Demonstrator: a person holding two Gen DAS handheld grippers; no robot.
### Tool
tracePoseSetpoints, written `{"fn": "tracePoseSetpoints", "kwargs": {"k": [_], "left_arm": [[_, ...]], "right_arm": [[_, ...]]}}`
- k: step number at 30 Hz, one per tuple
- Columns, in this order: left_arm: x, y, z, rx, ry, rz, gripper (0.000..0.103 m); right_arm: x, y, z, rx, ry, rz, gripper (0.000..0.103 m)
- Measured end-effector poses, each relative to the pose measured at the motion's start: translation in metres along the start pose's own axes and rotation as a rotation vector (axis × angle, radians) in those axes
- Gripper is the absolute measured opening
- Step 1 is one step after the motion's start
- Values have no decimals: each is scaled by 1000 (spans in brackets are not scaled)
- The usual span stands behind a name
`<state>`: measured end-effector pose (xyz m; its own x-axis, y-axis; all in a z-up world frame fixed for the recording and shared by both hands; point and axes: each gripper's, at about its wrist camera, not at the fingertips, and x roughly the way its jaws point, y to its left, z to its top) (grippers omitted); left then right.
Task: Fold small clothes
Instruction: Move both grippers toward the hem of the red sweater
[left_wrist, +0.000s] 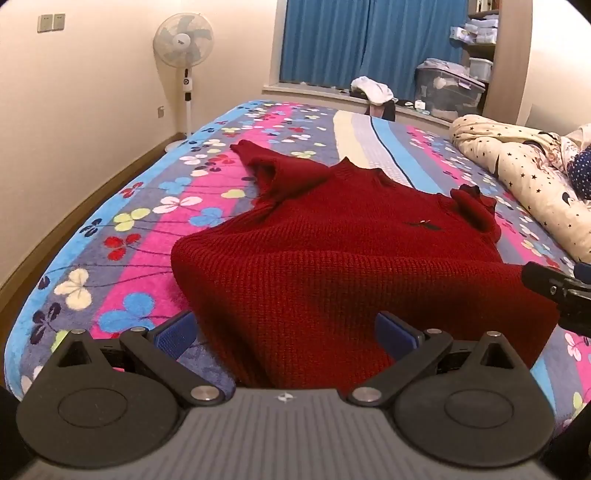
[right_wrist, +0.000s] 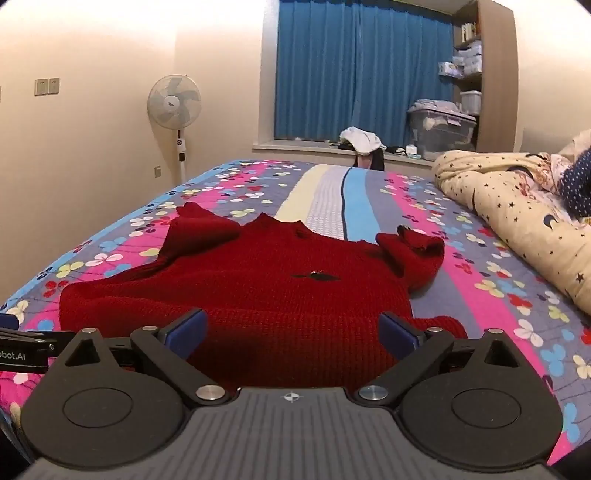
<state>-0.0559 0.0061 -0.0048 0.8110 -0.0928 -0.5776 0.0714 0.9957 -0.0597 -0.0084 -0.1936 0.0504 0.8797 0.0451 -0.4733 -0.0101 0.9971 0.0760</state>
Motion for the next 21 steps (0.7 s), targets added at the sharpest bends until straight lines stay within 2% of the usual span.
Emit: {"fn": "tracePoseSetpoints", "kwargs": {"k": [3, 4, 21], "left_arm": [[-13, -38, 38, -13, 46, 40, 103], [-16, -41, 41, -14, 49, 40, 103], [-6, -41, 44, -8, 50, 34, 102]], "right_arm": [[-1, 4, -1, -9, 1, 14, 98], [-2, 4, -2, -10, 0, 19, 98], [-4, 8, 1, -17, -2, 19, 92]]}}
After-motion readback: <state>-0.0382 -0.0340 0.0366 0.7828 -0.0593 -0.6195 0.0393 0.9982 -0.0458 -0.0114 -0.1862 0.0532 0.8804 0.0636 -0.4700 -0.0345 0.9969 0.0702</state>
